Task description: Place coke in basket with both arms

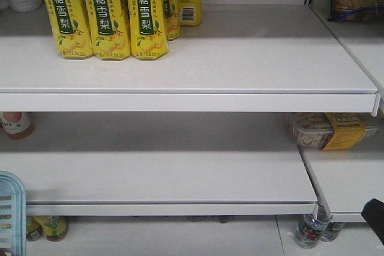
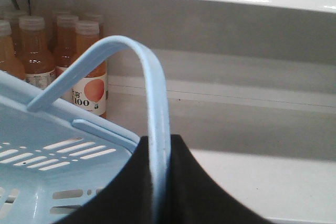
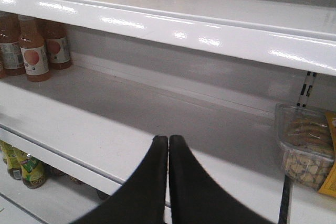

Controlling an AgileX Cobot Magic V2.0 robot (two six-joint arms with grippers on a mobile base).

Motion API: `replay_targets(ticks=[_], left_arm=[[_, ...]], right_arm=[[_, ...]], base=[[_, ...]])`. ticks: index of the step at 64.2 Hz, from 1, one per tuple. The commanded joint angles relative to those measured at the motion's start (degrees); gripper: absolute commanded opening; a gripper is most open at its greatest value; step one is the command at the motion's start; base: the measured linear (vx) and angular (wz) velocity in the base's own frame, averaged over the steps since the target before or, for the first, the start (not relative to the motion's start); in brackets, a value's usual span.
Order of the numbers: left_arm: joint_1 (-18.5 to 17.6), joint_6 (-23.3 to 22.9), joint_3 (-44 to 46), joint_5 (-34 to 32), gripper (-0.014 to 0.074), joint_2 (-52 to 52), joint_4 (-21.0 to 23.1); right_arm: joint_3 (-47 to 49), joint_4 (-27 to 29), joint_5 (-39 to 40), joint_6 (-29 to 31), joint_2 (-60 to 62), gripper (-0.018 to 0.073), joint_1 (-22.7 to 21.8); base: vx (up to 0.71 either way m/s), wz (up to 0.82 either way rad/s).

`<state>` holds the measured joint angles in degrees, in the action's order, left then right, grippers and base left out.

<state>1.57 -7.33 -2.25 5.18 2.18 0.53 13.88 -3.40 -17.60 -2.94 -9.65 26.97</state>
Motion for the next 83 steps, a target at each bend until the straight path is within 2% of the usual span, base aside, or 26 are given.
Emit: replay_targets(ticks=[1, 53, 57, 74, 83], left_arm=[[0.1, 1.0, -0.1, -9.1, -0.0006, 0.2, -1.2], [0.1, 1.0, -0.1, -9.1, -0.0006, 0.2, -1.2], [0.1, 1.0, -0.1, -9.1, -0.0006, 0.2, -1.2], [0.1, 1.0, -0.1, -9.1, -0.0006, 0.2, -1.2], [0.1, 1.0, -0.1, -9.1, -0.0006, 0.2, -1.2]], right_arm=[[1.5, -0.6, 4.2, 0.1, -0.5, -0.0009, 0.0], [1.5, -0.8, 4.3, 0.8, 0.0, -0.0009, -0.9], [1.5, -0.8, 4.2, 1.7, -0.2, -0.0009, -3.7], [1.5, 1.6, 4.4, 1.8, -0.3, -0.0009, -21.5], [1.4, 1.0, 4.5, 1.8, -0.3, -0.0009, -28.7]], base=[[0.0, 0.0], [0.0, 0.0], [0.0, 0.0], [0.0, 0.0], [0.0, 0.0]])
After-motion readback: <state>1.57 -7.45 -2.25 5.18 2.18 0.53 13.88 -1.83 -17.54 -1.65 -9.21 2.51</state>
